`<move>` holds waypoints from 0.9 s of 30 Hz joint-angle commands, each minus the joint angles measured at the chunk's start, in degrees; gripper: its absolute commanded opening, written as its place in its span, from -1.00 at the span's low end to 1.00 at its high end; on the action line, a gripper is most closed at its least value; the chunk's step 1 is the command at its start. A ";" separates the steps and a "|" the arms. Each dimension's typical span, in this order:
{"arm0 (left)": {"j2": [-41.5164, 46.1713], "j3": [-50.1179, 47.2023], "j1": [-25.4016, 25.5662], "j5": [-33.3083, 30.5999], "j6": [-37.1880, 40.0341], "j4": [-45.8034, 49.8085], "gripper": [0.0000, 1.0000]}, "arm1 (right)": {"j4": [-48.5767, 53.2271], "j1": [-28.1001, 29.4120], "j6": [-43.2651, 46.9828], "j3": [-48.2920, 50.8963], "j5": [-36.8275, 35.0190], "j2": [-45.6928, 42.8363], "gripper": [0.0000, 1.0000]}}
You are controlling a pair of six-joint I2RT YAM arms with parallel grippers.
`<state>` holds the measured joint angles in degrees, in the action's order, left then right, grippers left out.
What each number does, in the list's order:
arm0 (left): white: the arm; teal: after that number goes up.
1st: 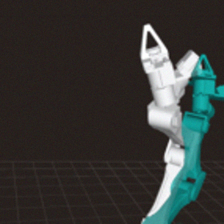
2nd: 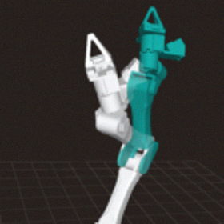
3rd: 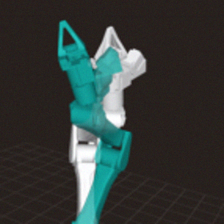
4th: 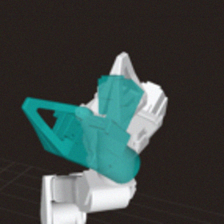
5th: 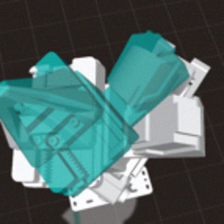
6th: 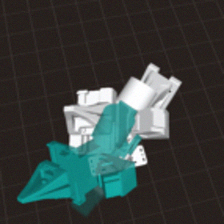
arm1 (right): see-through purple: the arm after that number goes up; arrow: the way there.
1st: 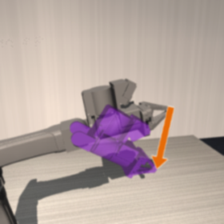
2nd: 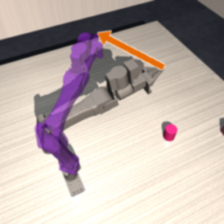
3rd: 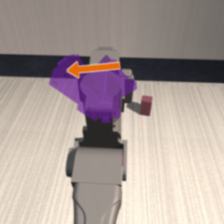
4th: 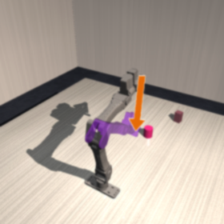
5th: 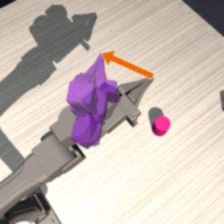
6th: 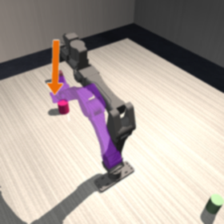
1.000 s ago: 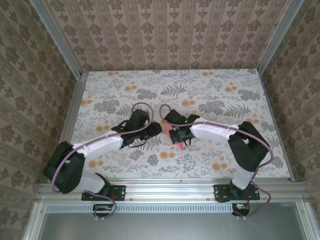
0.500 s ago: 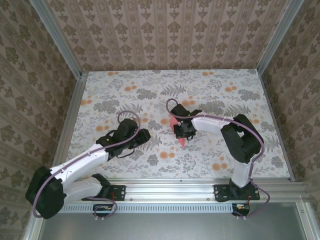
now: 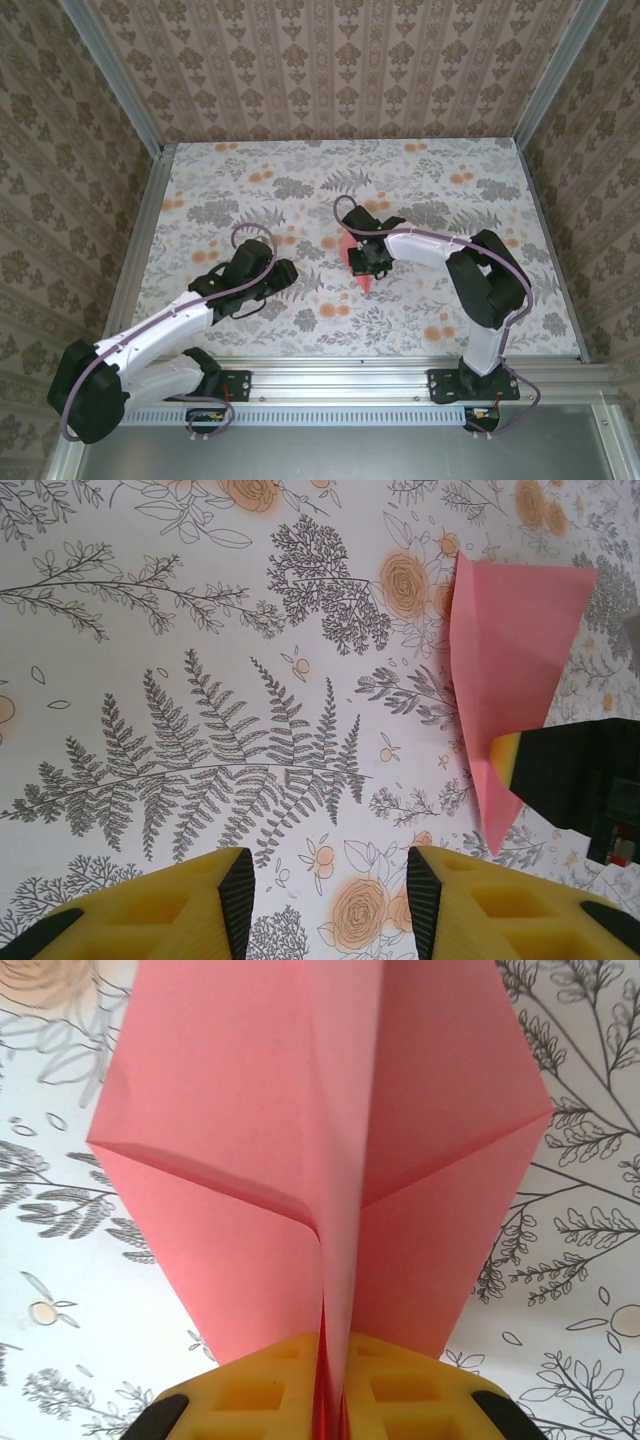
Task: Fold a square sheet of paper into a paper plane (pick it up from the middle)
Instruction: Move a paper plane to the center of the table.
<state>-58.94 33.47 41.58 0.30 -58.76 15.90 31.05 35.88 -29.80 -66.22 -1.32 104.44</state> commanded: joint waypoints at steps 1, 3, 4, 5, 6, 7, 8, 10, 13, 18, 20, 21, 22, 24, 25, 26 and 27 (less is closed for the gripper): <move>1.36 -0.25 0.07 -1.57 0.10 1.59 -0.04 | 1.21 0.07 0.16 0.32 -1.22 -0.15 -0.73; 1.85 -0.34 0.00 -1.66 0.30 1.59 0.01 | 0.22 0.15 -0.25 1.20 -0.83 1.18 -0.73; 1.96 -0.34 0.01 -1.67 0.38 1.73 0.06 | 0.00 0.24 -0.47 1.56 -0.70 1.53 -0.74; 2.05 -0.26 0.12 -1.77 0.47 2.00 0.12 | -0.02 0.32 -0.62 1.73 -0.61 2.08 -0.74; 2.23 -0.18 0.10 -1.77 0.58 2.05 0.17 | 0.03 0.41 -0.63 1.78 -0.61 2.47 -0.74; 2.42 -0.25 0.08 -1.71 0.75 2.20 0.18 | 0.05 0.41 -0.63 1.77 -0.70 2.61 -0.74; 2.46 -0.25 0.03 -1.75 0.88 2.20 0.20 | 0.20 0.42 -0.62 1.60 -0.68 2.69 -0.74; 2.60 0.00 0.14 -1.94 1.39 2.35 0.27 | 0.88 0.51 -0.63 1.06 -0.99 1.79 -0.74; 2.78 0.45 0.16 -2.12 2.11 2.40 0.38 | 2.16 0.51 -0.35 0.43 -2.02 -1.35 -0.74; 2.25 1.04 0.19 -1.92 2.95 2.30 0.54 | 2.66 0.51 0.00 0.49 -3.56 -5.45 -0.74; 1.92 1.12 0.28 -1.90 3.01 2.08 0.63 | 2.07 0.51 -0.20 1.09 -3.86 -5.51 -0.74; 1.79 1.23 0.29 -1.83 3.12 1.97 0.67 | 1.62 0.40 -0.41 1.54 -3.87 -5.05 -0.74; 1.59 1.32 0.32 -1.79 3.20 1.88 0.72 | 1.27 0.49 -0.68 1.95 -3.77 -4.41 -0.74; 1.16 1.63 0.34 -1.64 3.22 1.91 0.80 | 0.45 0.50 -1.05 2.49 -2.88 -2.74 -0.73; 0.91 1.76 0.34 -1.55 3.28 1.90 0.84 | 0.06 0.52 -1.22 2.82 -2.46 -1.91 -0.74; 0.61 1.98 0.34 -1.51 3.39 1.90 0.89 | 0.06 0.50 -1.46 3.37 -2.16 -1.27 -0.73; 0.18 2.13 0.27 -1.48 3.49 1.94 0.99 | -1.74 0.51 -1.73 3.85 -1.94 -0.67 -0.73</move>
<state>-57.93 33.52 41.58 -0.93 -56.31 17.56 30.46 36.05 -30.30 -64.07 -3.18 101.30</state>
